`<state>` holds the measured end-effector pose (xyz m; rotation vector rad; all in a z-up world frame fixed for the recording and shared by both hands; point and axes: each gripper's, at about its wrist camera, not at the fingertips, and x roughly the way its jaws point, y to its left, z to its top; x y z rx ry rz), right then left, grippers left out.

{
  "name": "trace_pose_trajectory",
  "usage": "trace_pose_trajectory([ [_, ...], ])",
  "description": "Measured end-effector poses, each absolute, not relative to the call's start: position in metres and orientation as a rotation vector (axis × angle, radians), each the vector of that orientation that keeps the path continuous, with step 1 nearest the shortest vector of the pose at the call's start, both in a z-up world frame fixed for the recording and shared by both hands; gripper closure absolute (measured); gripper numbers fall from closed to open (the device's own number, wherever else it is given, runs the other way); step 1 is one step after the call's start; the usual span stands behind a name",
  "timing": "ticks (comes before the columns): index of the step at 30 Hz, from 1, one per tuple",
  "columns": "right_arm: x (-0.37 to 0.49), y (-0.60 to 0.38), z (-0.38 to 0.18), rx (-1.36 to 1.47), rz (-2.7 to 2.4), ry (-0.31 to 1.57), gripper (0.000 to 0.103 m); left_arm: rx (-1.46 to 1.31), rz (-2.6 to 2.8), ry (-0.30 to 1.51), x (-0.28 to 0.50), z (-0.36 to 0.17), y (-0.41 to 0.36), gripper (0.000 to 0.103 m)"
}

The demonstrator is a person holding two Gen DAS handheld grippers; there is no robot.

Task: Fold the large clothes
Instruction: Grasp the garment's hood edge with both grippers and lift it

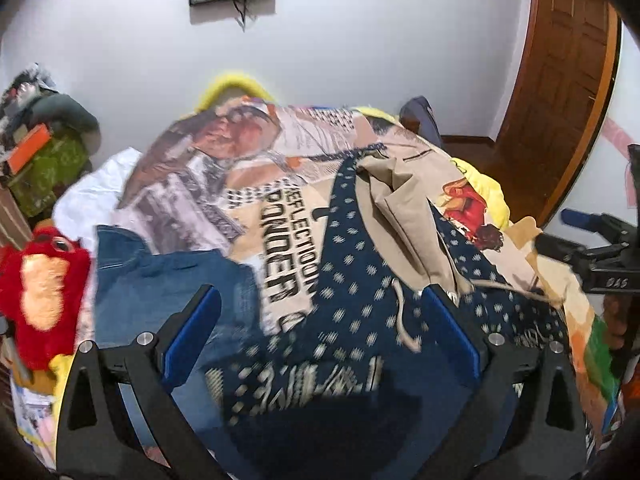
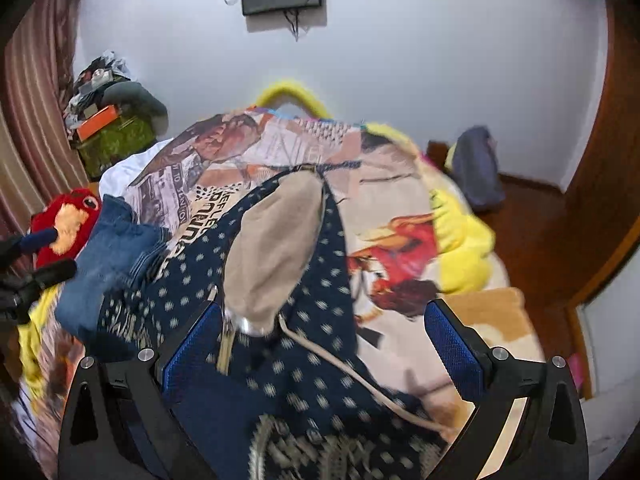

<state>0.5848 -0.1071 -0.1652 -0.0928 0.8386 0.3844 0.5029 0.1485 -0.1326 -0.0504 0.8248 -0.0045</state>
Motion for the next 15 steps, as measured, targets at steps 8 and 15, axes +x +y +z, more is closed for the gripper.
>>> trace_pose_trajectory([
  [8, 0.678, -0.08, -0.24, 0.015, 0.397, 1.033, 0.002, -0.099, -0.022, 0.979, 0.602, -0.203, 0.147, 0.002],
  [15, 0.74, -0.069, -0.289, 0.116, 0.401, 1.144, 0.013, -0.187, -0.026, 1.086, 0.661, -0.25, 0.152, 0.003],
])
